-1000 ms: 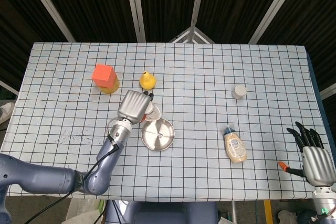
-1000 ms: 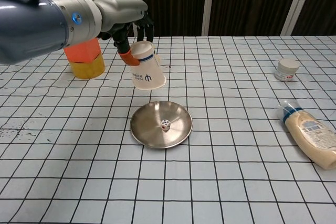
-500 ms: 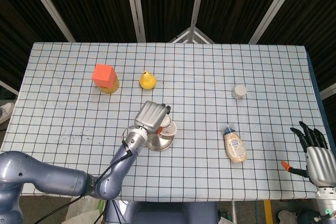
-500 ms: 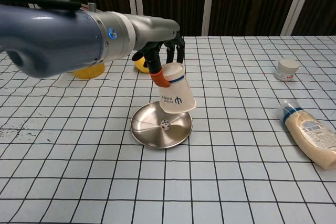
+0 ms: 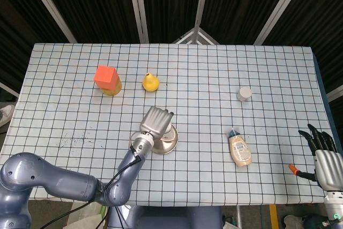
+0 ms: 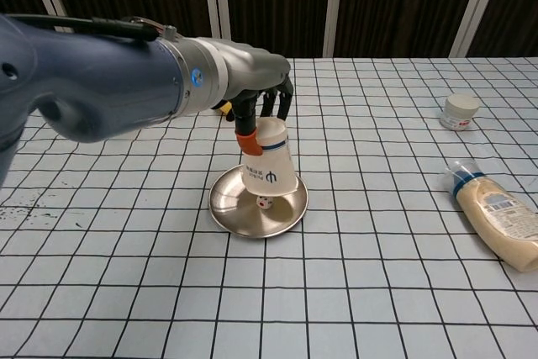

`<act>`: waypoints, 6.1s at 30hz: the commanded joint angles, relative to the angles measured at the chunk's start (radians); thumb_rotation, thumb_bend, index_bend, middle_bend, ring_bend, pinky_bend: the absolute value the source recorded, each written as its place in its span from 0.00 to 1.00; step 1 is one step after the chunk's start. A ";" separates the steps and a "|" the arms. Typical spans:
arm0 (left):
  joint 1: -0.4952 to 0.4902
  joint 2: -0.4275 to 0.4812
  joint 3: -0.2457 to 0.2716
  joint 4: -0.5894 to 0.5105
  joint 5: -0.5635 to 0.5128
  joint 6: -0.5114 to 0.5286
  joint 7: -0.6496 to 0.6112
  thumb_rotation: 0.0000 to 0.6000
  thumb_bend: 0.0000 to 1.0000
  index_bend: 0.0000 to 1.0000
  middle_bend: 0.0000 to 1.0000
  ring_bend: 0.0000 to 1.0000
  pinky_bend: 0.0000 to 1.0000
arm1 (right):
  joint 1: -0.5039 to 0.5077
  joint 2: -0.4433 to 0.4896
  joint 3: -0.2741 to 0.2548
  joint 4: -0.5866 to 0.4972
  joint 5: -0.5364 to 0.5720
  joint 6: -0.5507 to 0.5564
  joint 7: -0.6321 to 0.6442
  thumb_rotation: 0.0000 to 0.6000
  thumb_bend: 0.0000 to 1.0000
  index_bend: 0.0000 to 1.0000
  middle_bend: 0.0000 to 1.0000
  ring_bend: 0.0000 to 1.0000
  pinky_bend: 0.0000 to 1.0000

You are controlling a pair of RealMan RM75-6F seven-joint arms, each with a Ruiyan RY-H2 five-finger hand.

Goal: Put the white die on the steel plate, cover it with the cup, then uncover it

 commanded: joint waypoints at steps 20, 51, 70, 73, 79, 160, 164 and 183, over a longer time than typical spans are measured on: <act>0.009 0.018 0.044 0.004 -0.001 -0.067 -0.035 1.00 0.46 0.42 0.44 0.67 0.75 | 0.000 0.001 0.000 -0.001 -0.001 -0.001 0.005 1.00 0.14 0.18 0.03 0.10 0.00; 0.013 0.011 0.176 0.096 0.238 -0.113 -0.049 1.00 0.46 0.44 0.46 0.67 0.74 | -0.003 0.007 -0.003 -0.002 -0.013 0.004 0.026 1.00 0.14 0.18 0.03 0.10 0.00; 0.048 0.012 0.149 0.076 0.267 -0.172 -0.175 1.00 0.46 0.44 0.46 0.67 0.74 | 0.000 0.006 -0.005 -0.006 -0.012 -0.005 0.026 1.00 0.14 0.18 0.03 0.10 0.00; 0.053 0.009 0.152 0.087 0.302 -0.151 -0.181 1.00 0.46 0.43 0.46 0.67 0.74 | 0.000 0.007 -0.006 -0.007 -0.013 -0.006 0.027 1.00 0.14 0.18 0.03 0.10 0.00; 0.049 -0.005 0.184 0.108 0.305 -0.105 -0.118 1.00 0.46 0.43 0.46 0.67 0.74 | 0.000 0.008 -0.008 -0.009 -0.016 -0.006 0.025 1.00 0.14 0.18 0.03 0.10 0.00; 0.024 -0.061 0.151 0.116 0.232 -0.107 -0.183 1.00 0.40 0.45 0.45 0.67 0.74 | 0.001 0.019 -0.015 -0.015 -0.029 -0.011 0.061 1.00 0.14 0.18 0.03 0.10 0.00; 0.027 -0.072 0.158 0.133 0.241 -0.108 -0.182 1.00 0.39 0.42 0.44 0.67 0.74 | 0.000 0.020 -0.015 -0.016 -0.030 -0.011 0.064 1.00 0.14 0.18 0.03 0.10 0.00; 0.041 -0.113 0.152 0.179 0.305 -0.137 -0.214 1.00 0.35 0.39 0.40 0.67 0.74 | 0.000 0.022 -0.014 -0.013 -0.030 -0.009 0.074 1.00 0.14 0.18 0.03 0.10 0.00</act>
